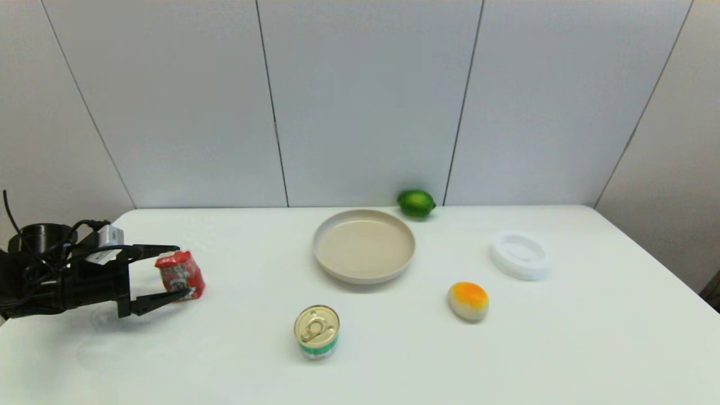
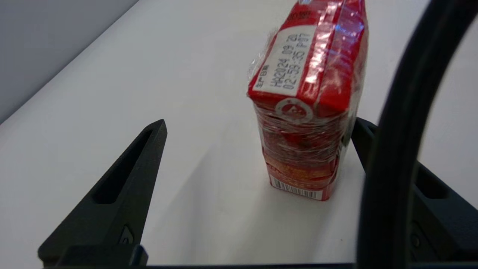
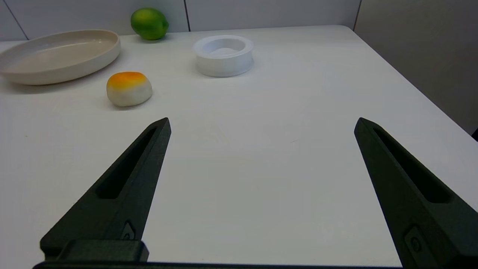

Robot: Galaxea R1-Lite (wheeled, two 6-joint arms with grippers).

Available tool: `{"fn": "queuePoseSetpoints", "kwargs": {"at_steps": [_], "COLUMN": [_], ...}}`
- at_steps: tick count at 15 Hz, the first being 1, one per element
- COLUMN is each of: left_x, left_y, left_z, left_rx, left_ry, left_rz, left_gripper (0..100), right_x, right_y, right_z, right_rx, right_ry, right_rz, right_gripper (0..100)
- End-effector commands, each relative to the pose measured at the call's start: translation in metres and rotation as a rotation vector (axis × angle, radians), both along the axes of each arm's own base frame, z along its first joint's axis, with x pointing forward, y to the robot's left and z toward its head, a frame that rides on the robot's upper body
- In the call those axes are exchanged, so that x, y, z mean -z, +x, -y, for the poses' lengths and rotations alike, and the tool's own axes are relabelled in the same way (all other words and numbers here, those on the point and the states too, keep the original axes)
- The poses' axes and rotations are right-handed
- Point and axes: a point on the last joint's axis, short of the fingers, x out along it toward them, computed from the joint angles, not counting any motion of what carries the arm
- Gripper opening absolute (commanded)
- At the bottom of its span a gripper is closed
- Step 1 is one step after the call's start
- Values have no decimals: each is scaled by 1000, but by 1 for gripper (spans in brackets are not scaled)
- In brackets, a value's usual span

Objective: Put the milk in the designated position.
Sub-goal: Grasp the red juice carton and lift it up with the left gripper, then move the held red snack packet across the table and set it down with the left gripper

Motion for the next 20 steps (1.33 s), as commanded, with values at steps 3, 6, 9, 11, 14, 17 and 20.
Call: {"fn": "queuePoseSetpoints", "kwargs": {"at_steps": [3, 6, 9, 11, 14, 17, 20], "left_x": [3, -2, -8, -15, -52, -98, -138], "left_y": [4, 4, 2, -4, -25, -53, -87], "left_z": [2, 4, 9, 15, 33, 65, 114], "left_rx": [16, 23, 38, 47, 38, -25, -152], "left_ry": [-4, -5, -13, -29, -21, 42, 62], "left_rz": [5, 14, 12, -24, -94, -176, -278], "left_gripper": [0, 0, 0, 0, 0, 0, 0], "right_x": [0, 0, 0, 0, 0, 0, 0], "right_y": [0, 0, 0, 0, 0, 0, 0], "right_z": [0, 0, 0, 0, 0, 0, 0], "right_rx": [0, 0, 0, 0, 0, 0, 0], "right_ry": [0, 0, 0, 0, 0, 0, 0], "right_rz": [-3, -1, 0, -3, -1, 0, -1], "right_gripper": [100, 100, 100, 100, 100, 100, 100]}}
